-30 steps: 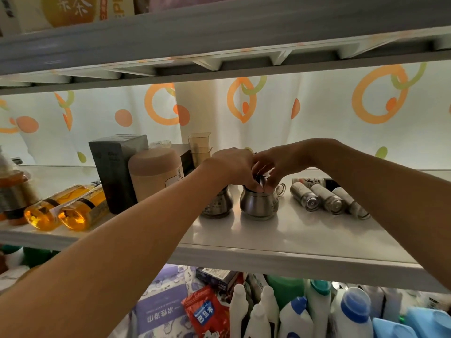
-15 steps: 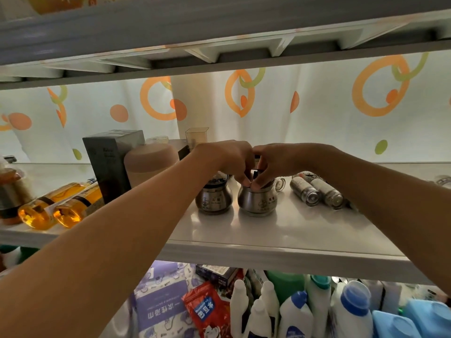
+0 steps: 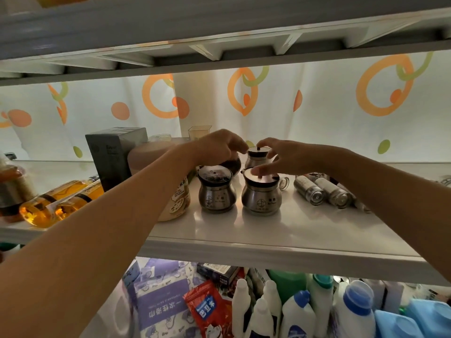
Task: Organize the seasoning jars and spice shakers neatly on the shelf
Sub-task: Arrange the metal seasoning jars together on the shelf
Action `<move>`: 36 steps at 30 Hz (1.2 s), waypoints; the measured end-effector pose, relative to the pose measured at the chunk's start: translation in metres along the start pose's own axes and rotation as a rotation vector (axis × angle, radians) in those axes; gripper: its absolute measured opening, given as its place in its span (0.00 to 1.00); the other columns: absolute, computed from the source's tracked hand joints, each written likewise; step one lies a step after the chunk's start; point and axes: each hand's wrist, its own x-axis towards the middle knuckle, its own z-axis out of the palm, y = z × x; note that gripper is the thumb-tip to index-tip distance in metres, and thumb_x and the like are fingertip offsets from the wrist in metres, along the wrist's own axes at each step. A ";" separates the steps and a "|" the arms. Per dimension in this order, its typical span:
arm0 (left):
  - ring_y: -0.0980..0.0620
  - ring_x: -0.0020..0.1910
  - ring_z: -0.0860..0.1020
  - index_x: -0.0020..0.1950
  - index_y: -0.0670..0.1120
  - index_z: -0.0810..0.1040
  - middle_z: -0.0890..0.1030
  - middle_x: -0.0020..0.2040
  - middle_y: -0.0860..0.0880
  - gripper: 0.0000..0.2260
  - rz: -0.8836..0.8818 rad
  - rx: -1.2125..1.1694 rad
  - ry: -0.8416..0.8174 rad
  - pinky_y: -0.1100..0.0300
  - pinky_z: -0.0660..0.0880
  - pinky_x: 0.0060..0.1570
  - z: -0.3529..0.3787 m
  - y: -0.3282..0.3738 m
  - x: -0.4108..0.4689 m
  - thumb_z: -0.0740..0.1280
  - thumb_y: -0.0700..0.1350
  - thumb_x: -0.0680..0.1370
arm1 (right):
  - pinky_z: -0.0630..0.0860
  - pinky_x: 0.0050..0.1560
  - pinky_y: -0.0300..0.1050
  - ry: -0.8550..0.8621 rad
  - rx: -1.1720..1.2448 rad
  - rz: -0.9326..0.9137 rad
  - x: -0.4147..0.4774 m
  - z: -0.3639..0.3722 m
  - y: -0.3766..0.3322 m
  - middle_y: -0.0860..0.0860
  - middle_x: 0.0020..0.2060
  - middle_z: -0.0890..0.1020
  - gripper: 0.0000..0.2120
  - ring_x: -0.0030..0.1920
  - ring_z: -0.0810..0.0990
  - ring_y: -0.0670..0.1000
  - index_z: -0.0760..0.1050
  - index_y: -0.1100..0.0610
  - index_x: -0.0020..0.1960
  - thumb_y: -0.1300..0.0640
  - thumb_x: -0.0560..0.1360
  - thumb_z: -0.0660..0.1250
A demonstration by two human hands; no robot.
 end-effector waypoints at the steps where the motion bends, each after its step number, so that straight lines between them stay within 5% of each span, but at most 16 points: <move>1: 0.55 0.59 0.76 0.65 0.44 0.77 0.80 0.61 0.49 0.16 0.001 0.015 0.072 0.61 0.71 0.62 -0.001 -0.003 0.000 0.66 0.35 0.77 | 0.74 0.59 0.48 0.006 0.032 -0.001 0.000 0.000 0.003 0.50 0.65 0.73 0.47 0.60 0.76 0.52 0.56 0.48 0.75 0.33 0.64 0.71; 3: 0.52 0.60 0.77 0.65 0.44 0.76 0.80 0.60 0.49 0.17 -0.017 0.065 0.061 0.57 0.72 0.62 -0.003 -0.009 -0.002 0.69 0.40 0.76 | 0.75 0.59 0.49 -0.014 0.065 -0.005 -0.001 0.003 0.007 0.51 0.64 0.73 0.48 0.59 0.77 0.52 0.57 0.45 0.75 0.33 0.61 0.73; 6: 0.47 0.66 0.72 0.73 0.50 0.65 0.73 0.69 0.51 0.32 -0.125 0.109 -0.215 0.51 0.71 0.63 -0.003 -0.012 -0.005 0.73 0.52 0.72 | 0.75 0.60 0.48 -0.029 0.096 -0.009 -0.001 0.008 0.008 0.50 0.61 0.75 0.45 0.58 0.77 0.51 0.58 0.45 0.74 0.39 0.65 0.76; 9: 0.44 0.71 0.66 0.77 0.54 0.56 0.64 0.75 0.50 0.41 -0.217 0.222 -0.347 0.49 0.70 0.65 0.001 -0.014 -0.006 0.75 0.51 0.70 | 0.74 0.58 0.46 -0.028 0.088 -0.017 -0.001 0.010 0.004 0.50 0.57 0.76 0.44 0.56 0.77 0.51 0.58 0.46 0.75 0.42 0.66 0.76; 17: 0.44 0.66 0.71 0.77 0.54 0.53 0.70 0.71 0.48 0.43 -0.219 0.261 -0.300 0.45 0.74 0.63 0.005 -0.019 -0.005 0.74 0.39 0.71 | 0.72 0.54 0.43 -0.049 0.123 -0.012 0.007 0.012 0.005 0.52 0.60 0.77 0.44 0.58 0.77 0.52 0.57 0.50 0.76 0.50 0.67 0.77; 24: 0.43 0.67 0.71 0.77 0.53 0.53 0.71 0.70 0.48 0.42 -0.196 0.259 -0.286 0.44 0.73 0.63 0.006 -0.019 -0.008 0.74 0.38 0.71 | 0.74 0.63 0.52 -0.068 0.125 0.000 0.012 0.011 0.006 0.52 0.62 0.77 0.45 0.60 0.77 0.53 0.58 0.49 0.75 0.51 0.65 0.79; 36: 0.43 0.68 0.69 0.77 0.53 0.55 0.69 0.71 0.47 0.42 -0.188 0.230 -0.299 0.44 0.74 0.63 0.005 -0.022 -0.007 0.75 0.38 0.71 | 0.75 0.63 0.50 -0.081 0.132 -0.008 0.009 0.012 0.000 0.52 0.61 0.78 0.46 0.59 0.78 0.53 0.57 0.52 0.76 0.52 0.65 0.79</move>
